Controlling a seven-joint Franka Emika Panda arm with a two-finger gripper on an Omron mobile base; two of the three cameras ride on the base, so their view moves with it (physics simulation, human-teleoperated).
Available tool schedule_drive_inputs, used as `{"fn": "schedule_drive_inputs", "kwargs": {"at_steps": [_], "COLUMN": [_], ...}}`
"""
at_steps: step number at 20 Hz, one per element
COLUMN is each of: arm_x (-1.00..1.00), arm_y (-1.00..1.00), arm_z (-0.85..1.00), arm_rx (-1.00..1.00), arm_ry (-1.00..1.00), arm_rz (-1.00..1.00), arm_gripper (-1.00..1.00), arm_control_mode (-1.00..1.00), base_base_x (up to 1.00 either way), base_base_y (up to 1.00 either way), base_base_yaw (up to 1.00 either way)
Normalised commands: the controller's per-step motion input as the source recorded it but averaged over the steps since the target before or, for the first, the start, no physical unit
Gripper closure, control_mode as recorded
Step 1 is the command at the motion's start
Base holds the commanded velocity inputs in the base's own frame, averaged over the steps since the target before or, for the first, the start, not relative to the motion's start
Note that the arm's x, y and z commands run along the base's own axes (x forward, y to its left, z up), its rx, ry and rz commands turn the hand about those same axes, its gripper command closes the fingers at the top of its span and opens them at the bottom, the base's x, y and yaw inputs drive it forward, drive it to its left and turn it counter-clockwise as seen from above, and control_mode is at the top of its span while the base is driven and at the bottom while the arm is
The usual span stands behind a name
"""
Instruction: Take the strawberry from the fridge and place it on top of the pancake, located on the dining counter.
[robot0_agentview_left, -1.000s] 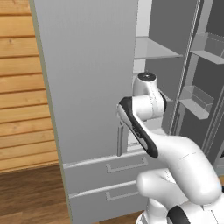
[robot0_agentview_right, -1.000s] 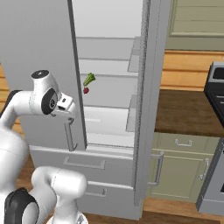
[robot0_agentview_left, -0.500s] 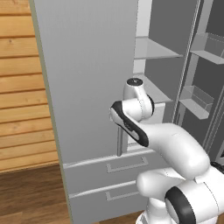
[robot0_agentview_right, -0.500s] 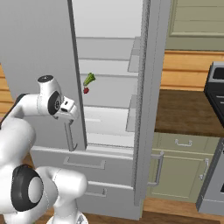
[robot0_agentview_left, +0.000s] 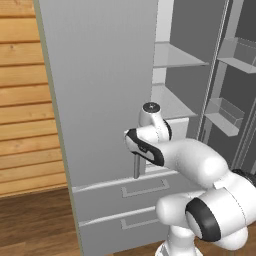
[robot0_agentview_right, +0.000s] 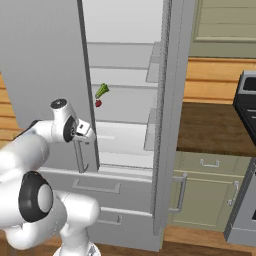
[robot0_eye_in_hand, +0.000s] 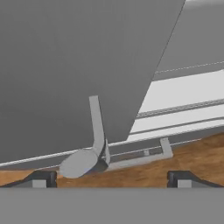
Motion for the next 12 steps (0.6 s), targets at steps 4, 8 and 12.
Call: {"fn": "schedule_drive_inputs", "kwargs": {"at_steps": [4,8,12], "arm_x": [0.25,0.3,0.38], "arm_y": [0.28,0.18,0.01], "arm_z": [-0.34,-0.17,0.0], "arm_rx": [0.0,0.0,0.0], "arm_ry": [0.0,-0.01,0.0], "arm_rz": [0.0,0.0,-0.01], "arm_gripper": [-1.0,-1.0,-1.0], "arm_control_mode": [-1.0,-1.0,-1.0], "base_base_x": [0.0,0.0,0.0], "base_base_y": [0.0,0.0,0.0], "base_base_yaw": [0.0,0.0,0.0]}}
